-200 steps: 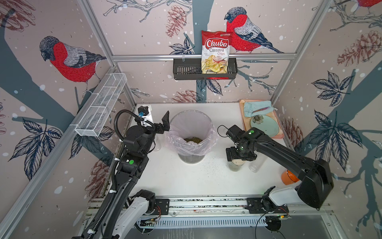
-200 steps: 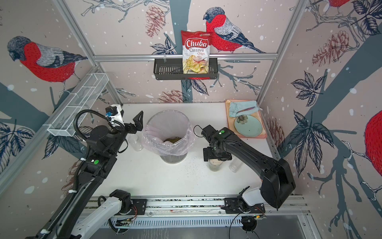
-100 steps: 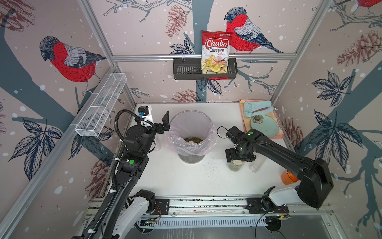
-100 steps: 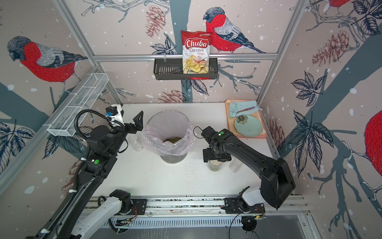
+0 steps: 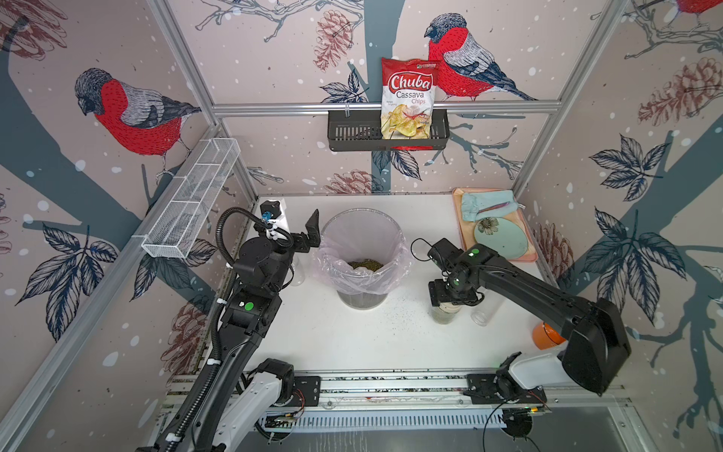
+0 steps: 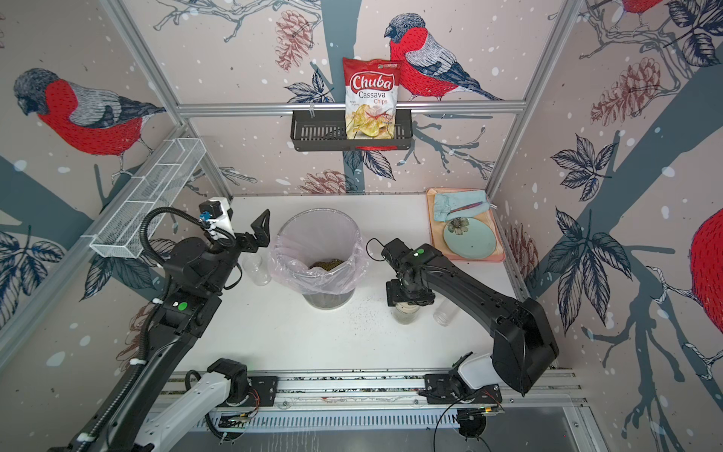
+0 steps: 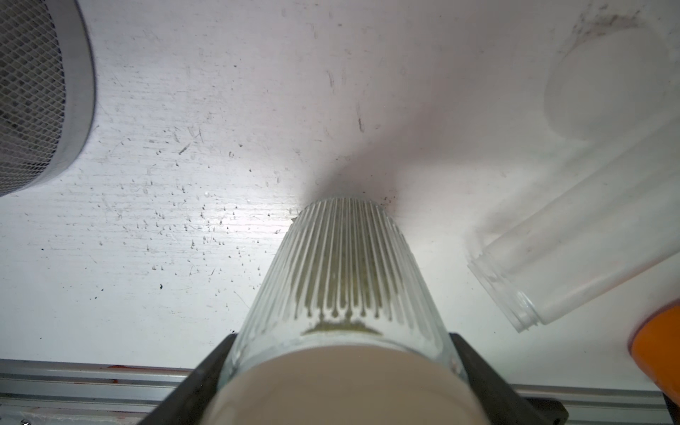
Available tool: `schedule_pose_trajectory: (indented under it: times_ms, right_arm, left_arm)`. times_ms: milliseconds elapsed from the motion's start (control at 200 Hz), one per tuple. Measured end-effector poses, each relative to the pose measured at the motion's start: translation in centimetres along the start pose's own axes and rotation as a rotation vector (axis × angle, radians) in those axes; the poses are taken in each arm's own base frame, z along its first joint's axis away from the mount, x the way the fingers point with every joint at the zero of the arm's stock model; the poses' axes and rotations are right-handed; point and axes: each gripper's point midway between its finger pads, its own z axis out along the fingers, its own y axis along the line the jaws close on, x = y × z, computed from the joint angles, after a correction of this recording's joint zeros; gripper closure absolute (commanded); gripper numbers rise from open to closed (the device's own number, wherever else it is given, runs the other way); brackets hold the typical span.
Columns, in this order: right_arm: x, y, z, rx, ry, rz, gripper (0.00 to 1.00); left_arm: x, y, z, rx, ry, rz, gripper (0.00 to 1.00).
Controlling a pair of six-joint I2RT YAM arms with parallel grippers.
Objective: Empty moldy mung beans from jars
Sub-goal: Pick up the jar from the center of the board.
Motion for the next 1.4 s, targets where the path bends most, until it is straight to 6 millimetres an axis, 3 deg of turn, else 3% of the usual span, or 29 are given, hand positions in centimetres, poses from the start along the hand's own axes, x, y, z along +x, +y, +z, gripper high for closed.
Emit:
schedule_pose_trajectory:
  times_ms: [80, 150, 240, 881, 1081, 1401]
  right_arm:
    - [0.0, 0.0, 0.0, -0.003, 0.002, 0.0, 0.21]
    - [0.1, 0.1, 0.0, -0.006, 0.004, 0.0, 0.13]
    - [0.2, 0.1, -0.1, -0.008, 0.008, -0.001, 0.1]
    - [1.0, -0.1, -0.1, 0.01, 0.039, -0.012, 0.08]
    - [1.1, -0.1, 0.0, 0.011, 0.041, -0.012, 0.13]
    - [1.1, -0.1, -0.1, 0.008, 0.041, -0.012, 0.32]
  left_arm:
    - [-0.1, 0.0, -0.1, -0.001, -0.003, 0.0, 0.02]
    - [-0.1, 0.1, -0.1, -0.003, -0.003, 0.0, 0.02]
    - [-0.1, 0.1, -0.1, -0.003, -0.002, 0.0, 0.02]
    - [0.0, 0.2, 0.0, -0.008, -0.001, 0.0, 0.02]
    - [0.0, 0.2, 0.0, -0.008, -0.001, 0.0, 0.02]
    - [-0.1, 0.2, -0.1, -0.009, -0.003, 0.0, 0.02]
